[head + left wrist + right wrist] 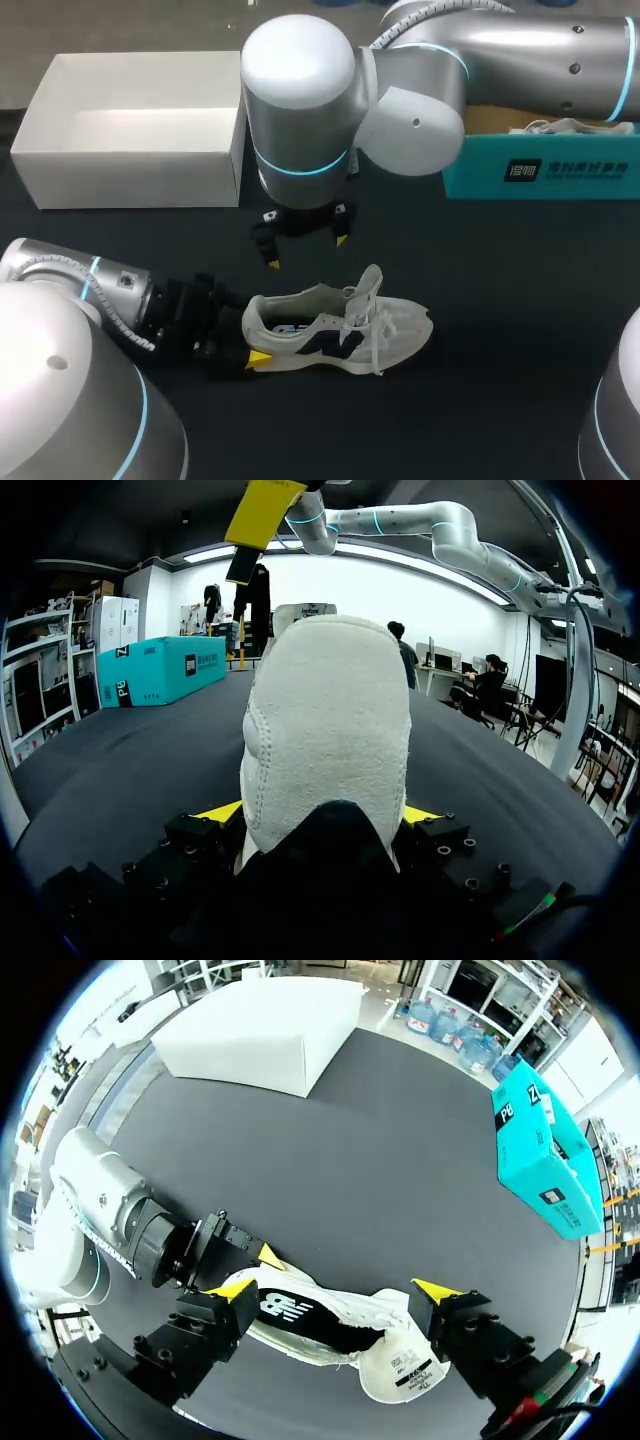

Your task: Take the shoe out of the shoebox, open the shoe tongue, remove and reinsert the insole, then place the shoe into the shoebox

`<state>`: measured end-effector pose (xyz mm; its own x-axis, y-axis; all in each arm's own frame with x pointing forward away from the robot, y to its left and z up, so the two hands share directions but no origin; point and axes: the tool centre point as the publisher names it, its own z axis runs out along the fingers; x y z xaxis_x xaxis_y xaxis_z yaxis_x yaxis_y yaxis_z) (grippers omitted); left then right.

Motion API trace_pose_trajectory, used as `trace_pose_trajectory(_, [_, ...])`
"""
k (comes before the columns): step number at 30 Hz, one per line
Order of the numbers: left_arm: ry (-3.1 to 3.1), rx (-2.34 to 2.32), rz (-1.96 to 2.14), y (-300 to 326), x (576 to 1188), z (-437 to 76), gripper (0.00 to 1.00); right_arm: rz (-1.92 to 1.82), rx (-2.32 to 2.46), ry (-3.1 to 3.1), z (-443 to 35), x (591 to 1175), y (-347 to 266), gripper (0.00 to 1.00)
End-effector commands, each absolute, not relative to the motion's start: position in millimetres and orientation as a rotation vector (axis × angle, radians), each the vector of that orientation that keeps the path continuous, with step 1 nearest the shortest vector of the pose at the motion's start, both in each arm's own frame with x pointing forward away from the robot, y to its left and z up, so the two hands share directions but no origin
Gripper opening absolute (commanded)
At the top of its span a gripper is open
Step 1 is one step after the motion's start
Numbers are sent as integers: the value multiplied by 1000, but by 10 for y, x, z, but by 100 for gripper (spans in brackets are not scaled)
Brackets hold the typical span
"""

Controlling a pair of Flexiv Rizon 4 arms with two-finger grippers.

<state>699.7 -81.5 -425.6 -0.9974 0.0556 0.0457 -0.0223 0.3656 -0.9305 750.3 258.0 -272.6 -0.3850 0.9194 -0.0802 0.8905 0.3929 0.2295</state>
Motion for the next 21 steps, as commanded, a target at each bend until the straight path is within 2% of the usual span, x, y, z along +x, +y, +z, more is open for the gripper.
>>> trace_pose_trajectory(1, [-2540,-30,1732,-826,6979,-4289,0,361,803,2921,-2793,7554,2576,100])
trace_pose_trajectory(4, [-2540,-30,1732,-826,6979,-4289,0,327,540,3009,-2778,7510,2618,100])
trace_pose_trajectory(8, [-2540,-30,1732,-826,6979,-4289,0,-64,360,3088,-2803,7360,2578,100])
trace_pose_trajectory(11, [-2540,-30,1732,-826,6979,-4289,0,-923,667,3037,-2928,7291,2318,100])
trace_pose_trajectory(21, [-2540,-30,1732,-826,6979,-4289,0,-923,667,3037,-2928,7291,2318,100])
